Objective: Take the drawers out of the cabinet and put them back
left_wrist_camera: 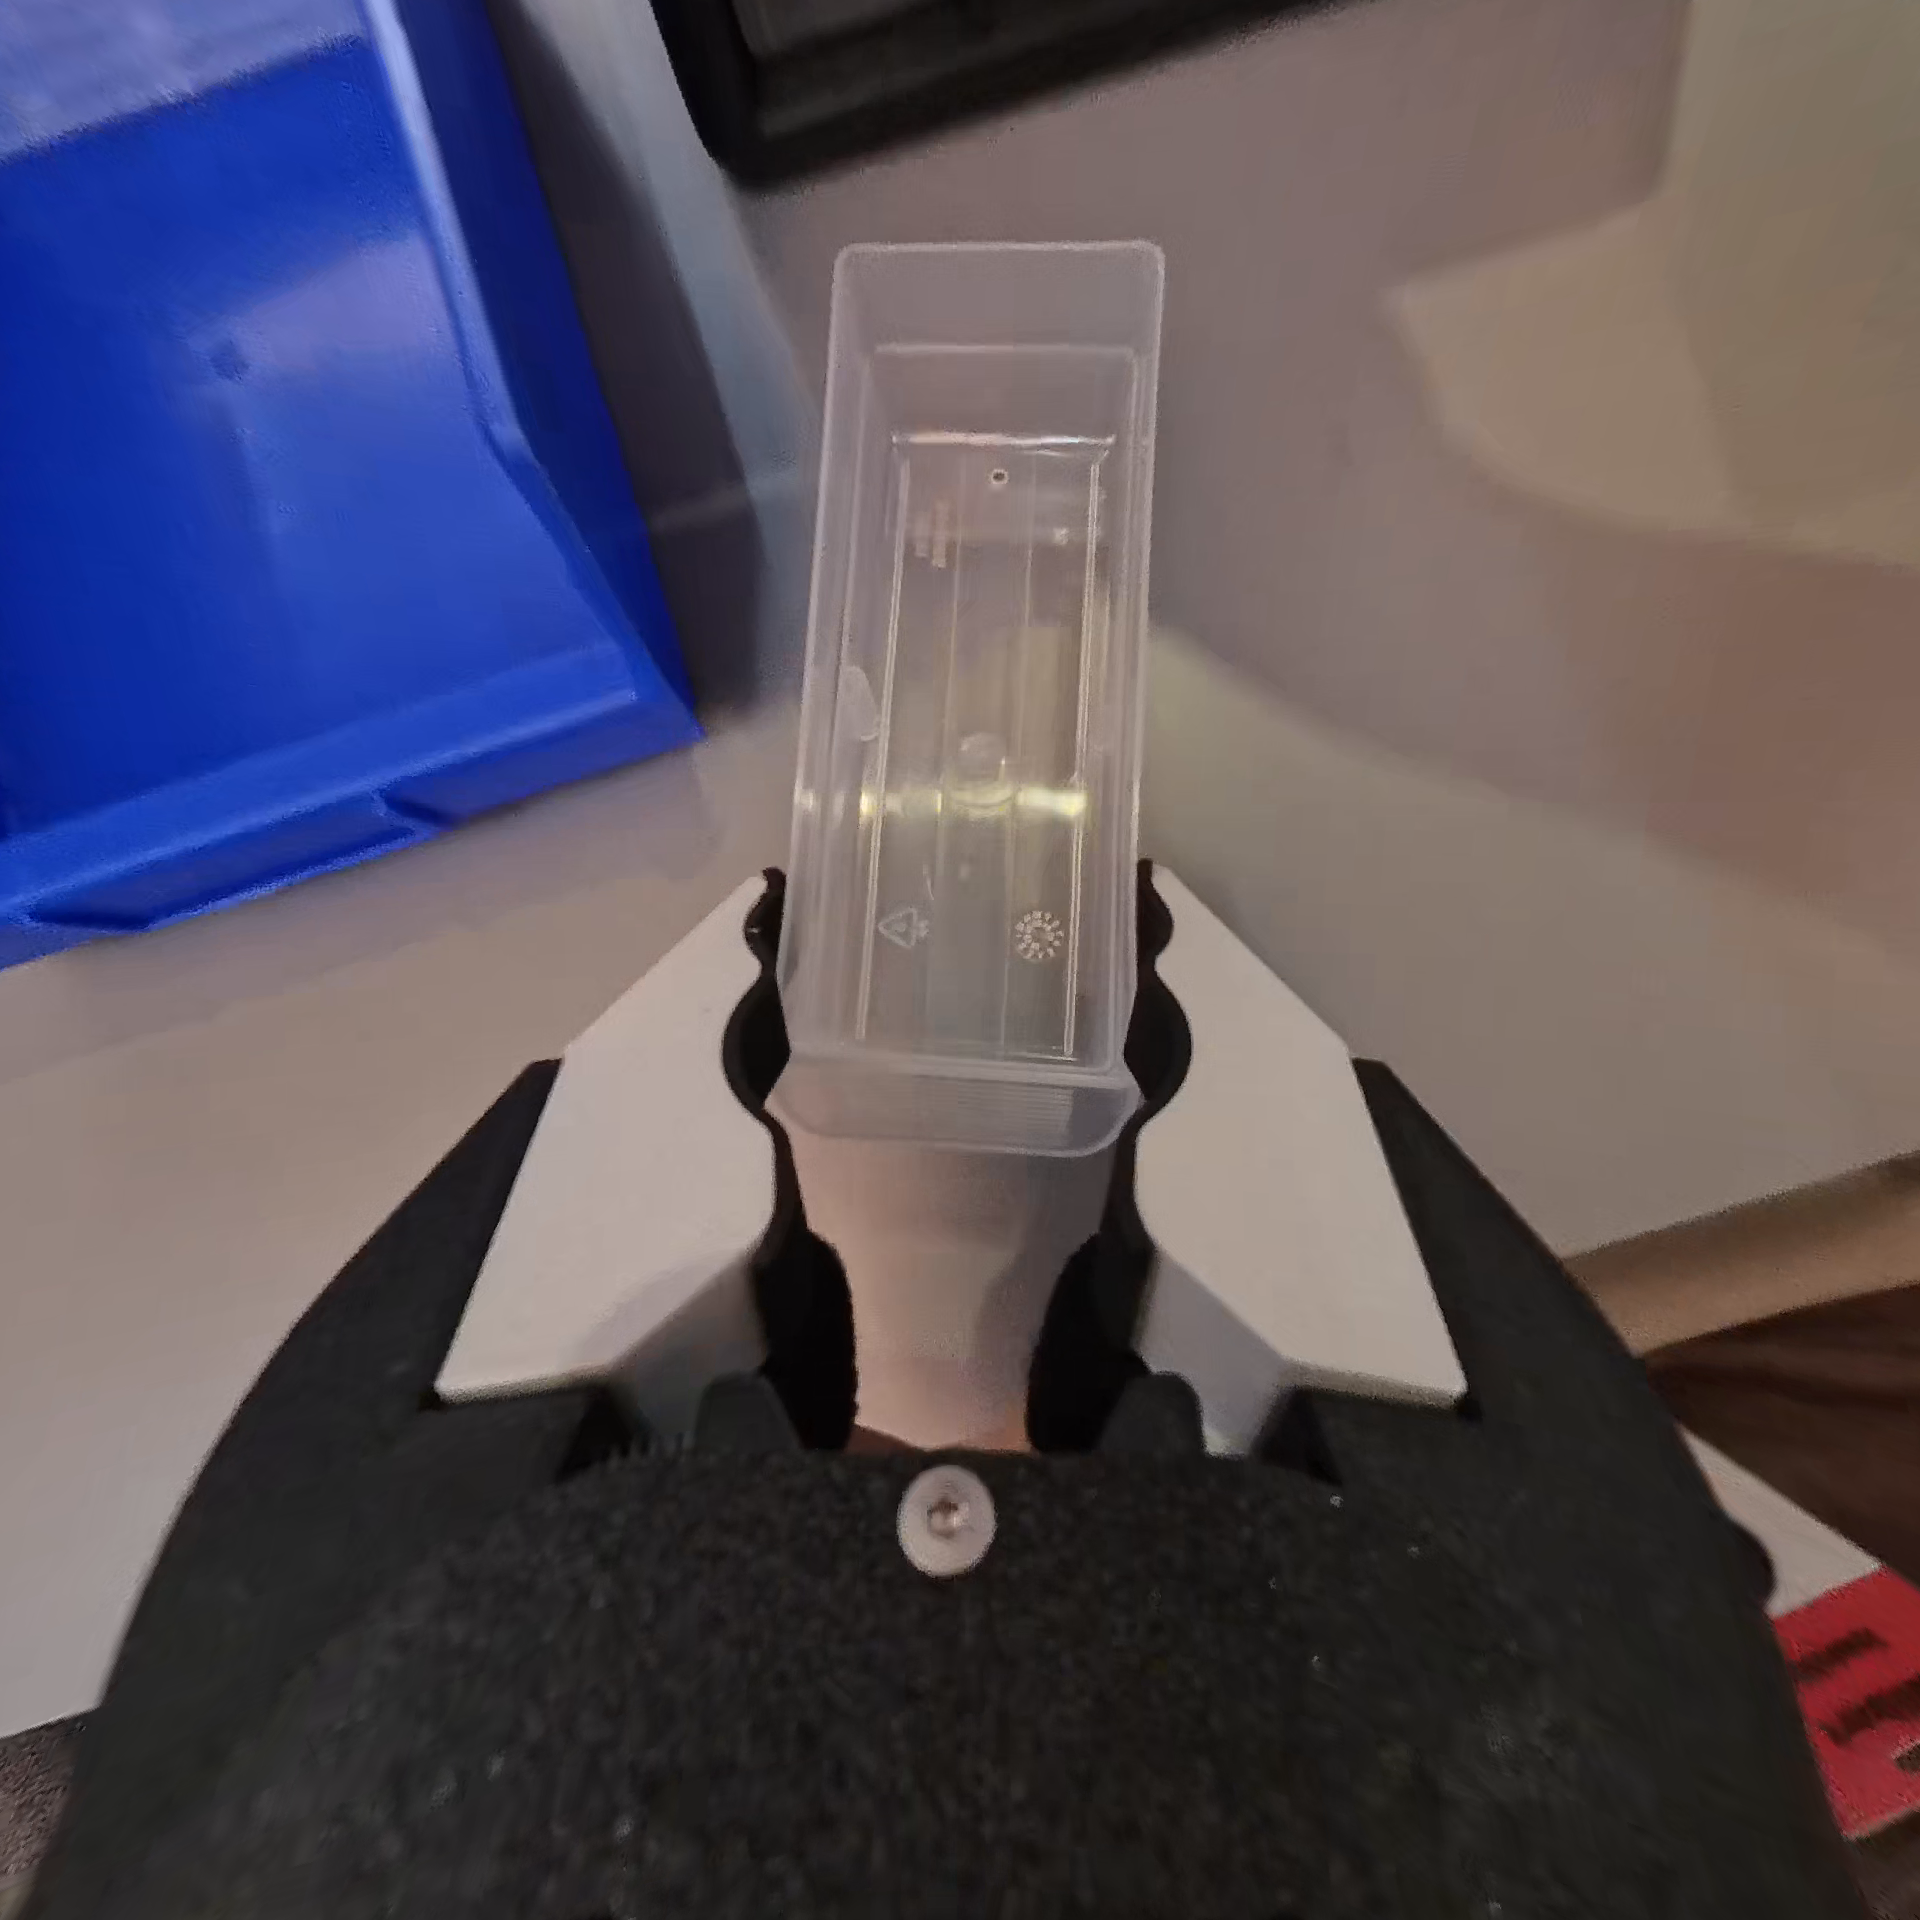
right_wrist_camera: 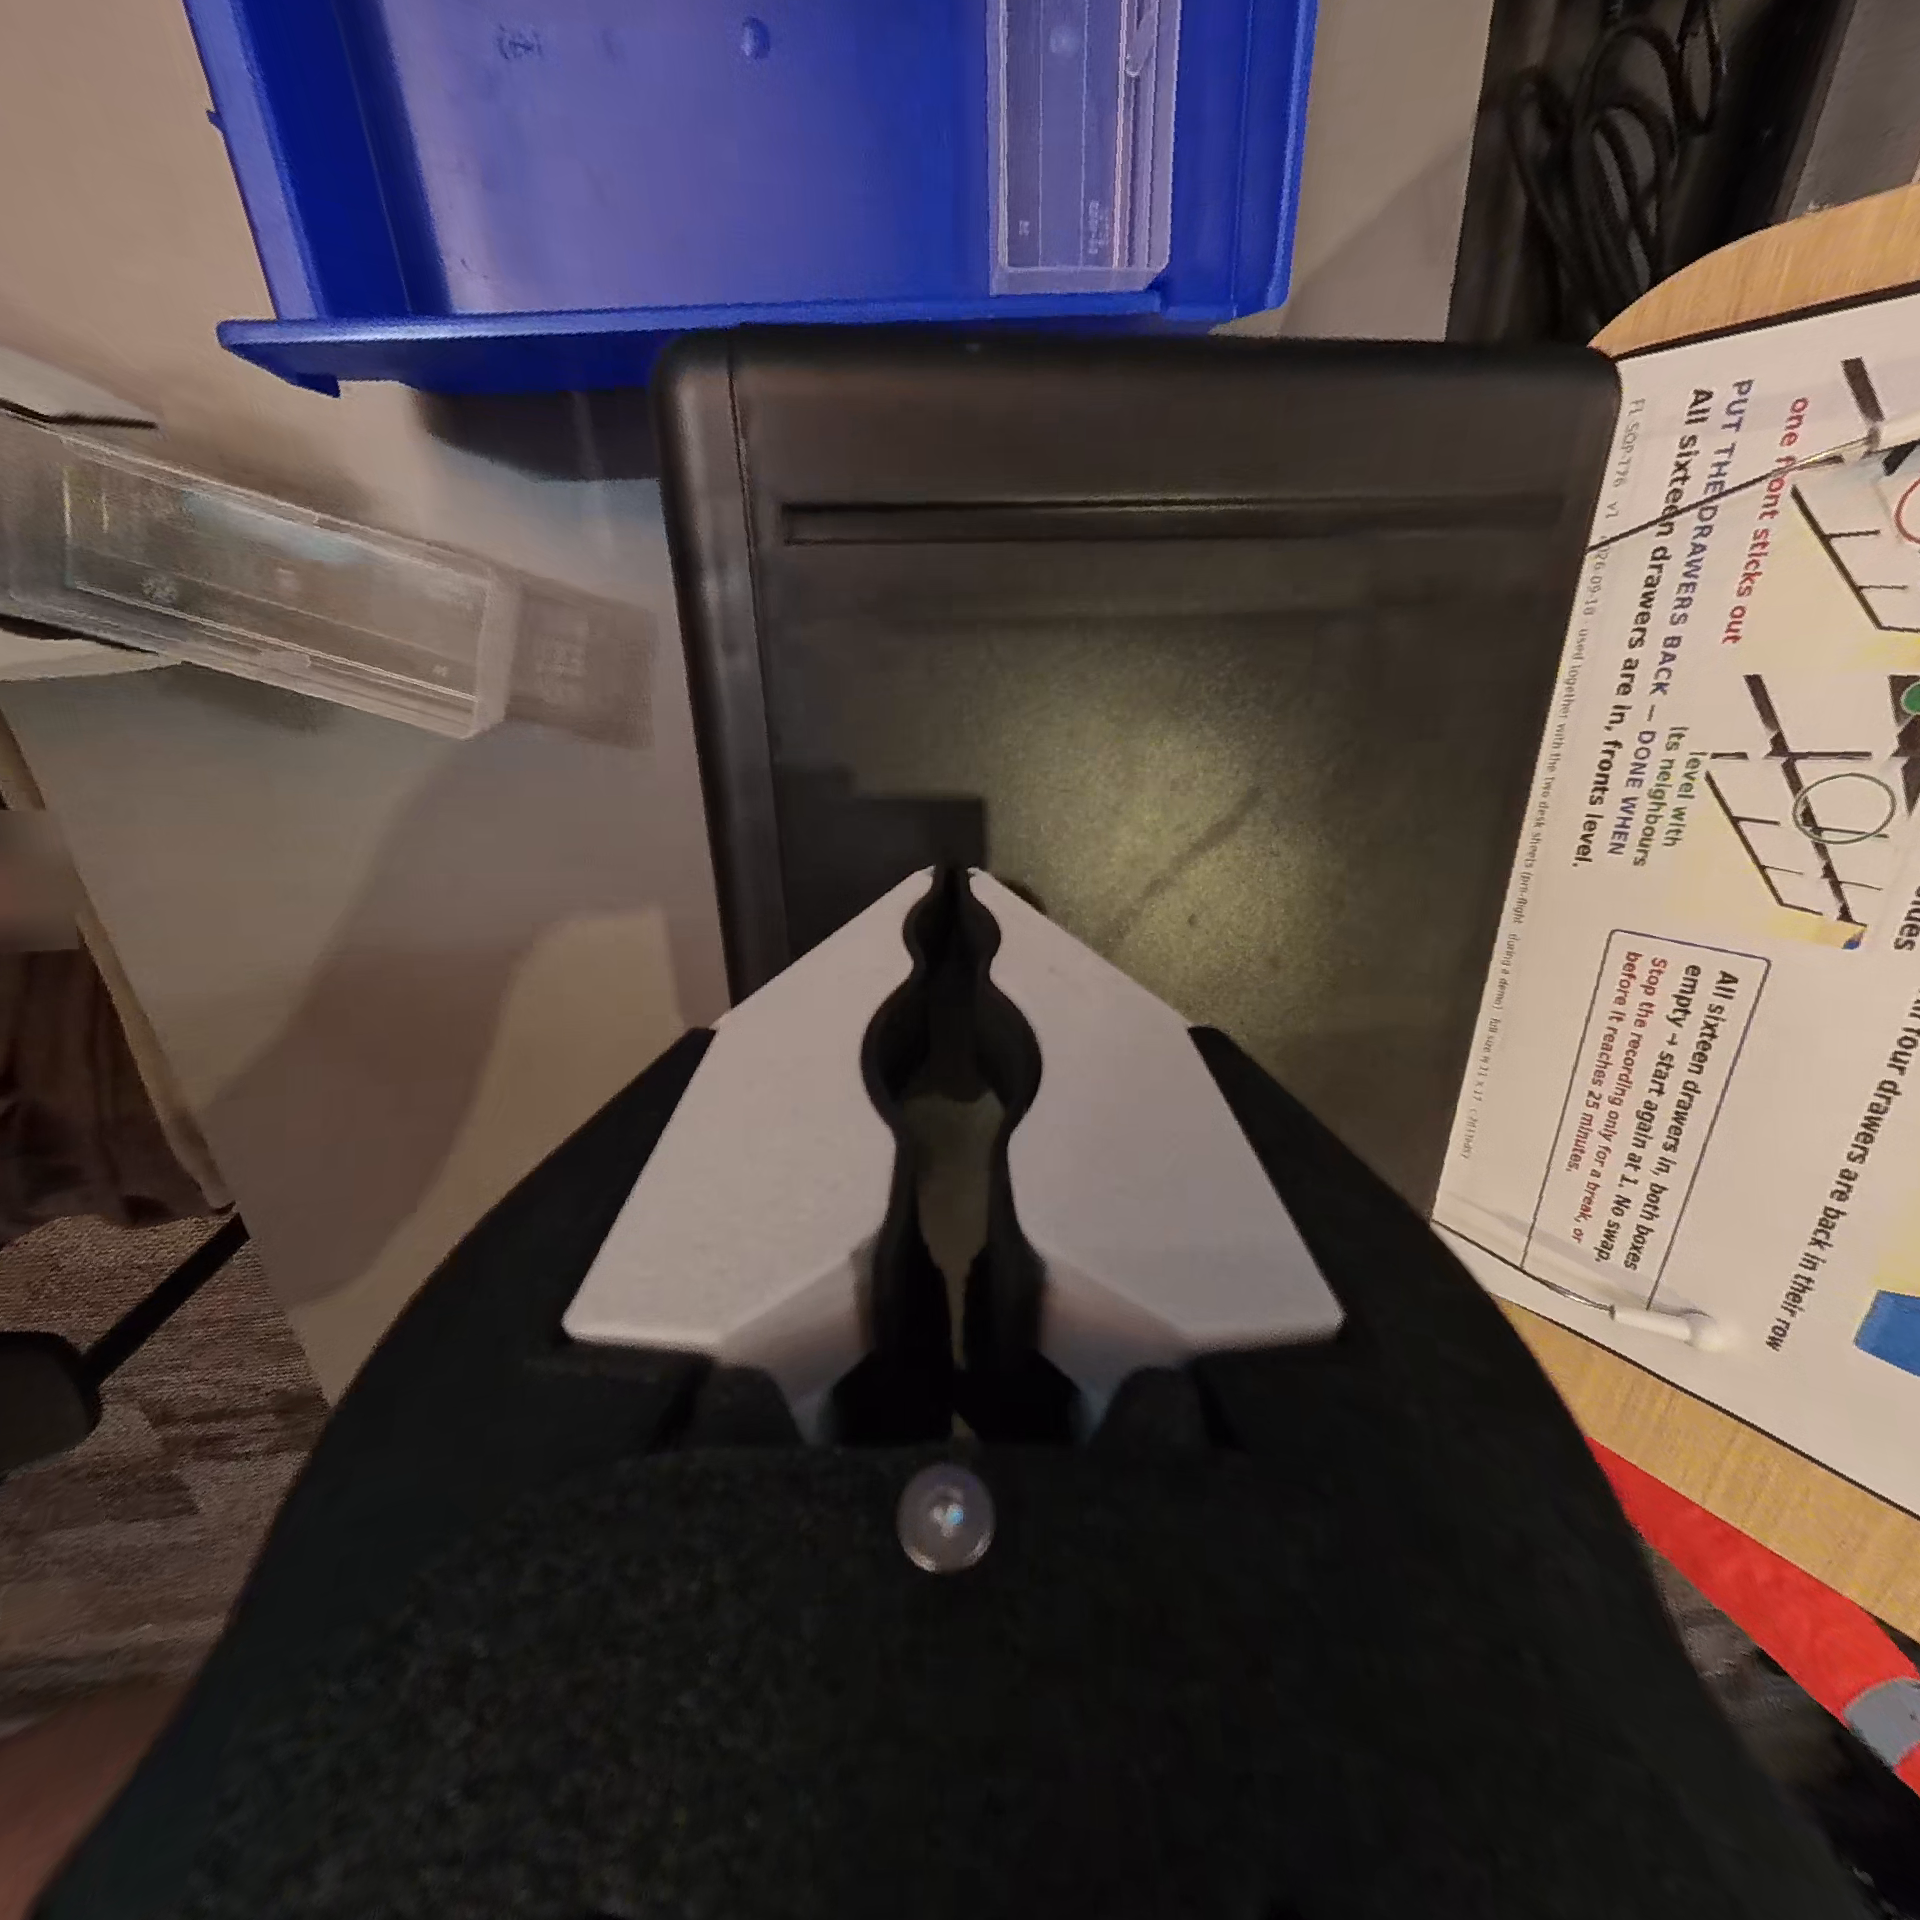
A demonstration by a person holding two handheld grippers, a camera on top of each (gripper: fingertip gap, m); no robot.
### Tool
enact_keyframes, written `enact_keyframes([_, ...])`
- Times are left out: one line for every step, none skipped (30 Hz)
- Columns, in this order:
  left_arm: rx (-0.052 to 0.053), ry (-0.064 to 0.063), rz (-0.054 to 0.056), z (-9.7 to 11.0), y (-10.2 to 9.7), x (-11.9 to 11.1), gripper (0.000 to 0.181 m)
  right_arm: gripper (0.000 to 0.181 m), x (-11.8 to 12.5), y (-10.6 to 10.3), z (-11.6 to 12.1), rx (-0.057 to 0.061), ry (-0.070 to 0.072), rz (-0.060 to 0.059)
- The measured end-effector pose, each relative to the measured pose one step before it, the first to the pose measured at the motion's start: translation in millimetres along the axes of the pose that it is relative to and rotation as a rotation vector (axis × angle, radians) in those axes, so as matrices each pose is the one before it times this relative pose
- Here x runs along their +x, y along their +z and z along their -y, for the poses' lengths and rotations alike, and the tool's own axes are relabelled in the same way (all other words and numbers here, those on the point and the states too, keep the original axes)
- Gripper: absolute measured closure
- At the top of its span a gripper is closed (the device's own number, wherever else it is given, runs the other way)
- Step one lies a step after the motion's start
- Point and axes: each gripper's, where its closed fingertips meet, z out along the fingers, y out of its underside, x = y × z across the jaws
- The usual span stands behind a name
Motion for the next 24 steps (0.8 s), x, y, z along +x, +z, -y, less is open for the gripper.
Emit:
enact_keyframes([0.016, -0.0056, 0.0071, 7.14, -2.39, -0.36, 0.117, 0.181, 0.01, -0.01, 0.09, 0.0009, 0.0012, 0.0029])
enact_keyframes([0.0113, 0.002, 0.0012, 7.35, -2.2, 0.99, 0.117, 0.181, 0.04, 0.0, -0.06, 0.002, 0.0034, 0.0021])
enact_keyframes([0.0126, 0.0079, 0.0053, 8.15, -1.65, 0.71, 0.117, 0.181, -0.06, 0.03, -0.03, 0.0029, 0.0042, 0.0012])
enact_keyframes([0.0142, 0.0104, 0.0117, 9.08, -0.72, -0.28, 0.117, 0.181, 0.03, -0.04, 0.01, 0.0041, 0.0023, -0.0003])
enact_keyframes([0.0102, 0.0058, 0.0112, 9.21, 1.3, -0.92, 0.117, 0.181, -0.09, -0.05, -0.02, 0.0042, 0.0027, -0.0002])
enact_keyframes([-0.0007, -0.0011, 0.0085, 8.08, 3.65, -1.45, 0.117, 0.181, 0.0, 0.0, 0.07, 0.0043, 0.004, 0.0007])
enact_keyframes([-0.0058, -0.008, 0.0065, 7.38, 4.5, -1.75, 0.117, 0.181, -0.06, 0.06, -0.07, 0.0041, 0.0042, 0.0013])
enact_keyframes([-0.0068, -0.0118, 0.0071, 7.02, 5.03, -1.89, 0.117, 0.181, 0.0, -0.05, 0.0, 0.0035, 0.003, 0.0018])
enact_keyframes([-0.0051, -0.0194, 0.0119, 6.5, 4.94, -2.8, 0.117, 0.181, 0.02, -0.01, -0.05, 0.002, 0.0031, 0.0025])
enact_keyframes([0.0061, -0.031, 0.0105, 6.56, 4.3, -2.81, 0.117, 0.181, 0.04, 0.05, 0.04, -0.0001, 0.0024, 0.0033])
enact_keyframes([-0.0095, -0.0237, 0.0029, 2.93, 4.26, -1.41, 0.117, 0.181, -0.06, -0.02, 0.01, -0.0015, 0.0018, 0.0035])
enact_keyframes([-0.011, -0.0202, 0.0016, 1.18, 3.51, -1.14, 0.117, 0.181, -0.03, 0.02, -0.08, -0.0026, 0.0005, 0.0036])
enact_keyframes([-0.0082, -0.0158, -0.0036, 0.58, 2.75, -0.06, 0.117, 0.181, -0.04, 0.05, 0.05, -0.0026, 0.0008, 0.0037])
enact_keyframes([-0.0103, -0.0063, -0.0096, -0.31, 2.62, 1.51, 0.117, 0.181, 0.05, 0.05, 0.01, -0.0023, 0.0008, 0.0035])
enact_keyframes([-0.0079, -0.0049, -0.0033, -0.13, 1.84, 1.17, 0.117, 0.181, -0.1, 0.01, -0.04, -0.0025, 0.0012, 0.0027])
enact_keyframes([-0.0049, 0.0036, 0.0043, 0.21, 1.16, 0.83, 0.117, 0.181, 0.07, 0.02, 0.03, -0.0025, -0.0012, 0.0008])
enact_keyframes([0.0002, 0.0017, 0.0044, 1.08, 0.47, 1.05, 0.117, 0.181, -0.04, -0.01, 0.04, -0.0031, -0.0025, -0.0008])
enact_keyframes([-0.0031, 0.0024, 0.0056, 0.84, 0.79, 0.7, 0.117, 0.181, -0.04, 0.03, -0.09, -0.0036, -0.0022, -0.0016])
enact_keyframes([-0.001, 0.0008, 0.0014, 1.3, 1.08, 0.87, 0.117, 0.181, 0.02, 0.05, 0.02, -0.0037, -0.0015, -0.0021])
enact_keyframes([-0.0043, -0.0015, -0.002, 1.0, 1.52, 0.74, 0.117, 0.181, -0.01, 0.02, -0.01, -0.0042, -0.0016, -0.0028])
enact_keyframes([-0.0022, -0.0021, -0.0023, 1.42, 1.37, 0.87, 0.117, 0.181, 0.01, -0.08, -0.02, -0.0037, -0.0028, -0.0035])
enact_keyframes([-0.0033, 0.0032, 0.0001, 1.27, 1.24, 0.95, 0.117, 0.181, 0.03, 0.06, 0.03, -0.0033, -0.0016, -0.0027])
enact_keyframes([0.0021, -0.0001, 0.002, 2.05, 0.64, 0.79, 0.117, 0.181, -0.06, -0.02, 0.0, -0.0025, -0.0006, -0.0018])
enact_keyframes([0.0043, -0.0014, 0.0045, 2.22, 0.21, 0.24, 0.117, 0.181, 0.01, 0.05, -0.01, -0.0011, 0.0001, -0.0009])
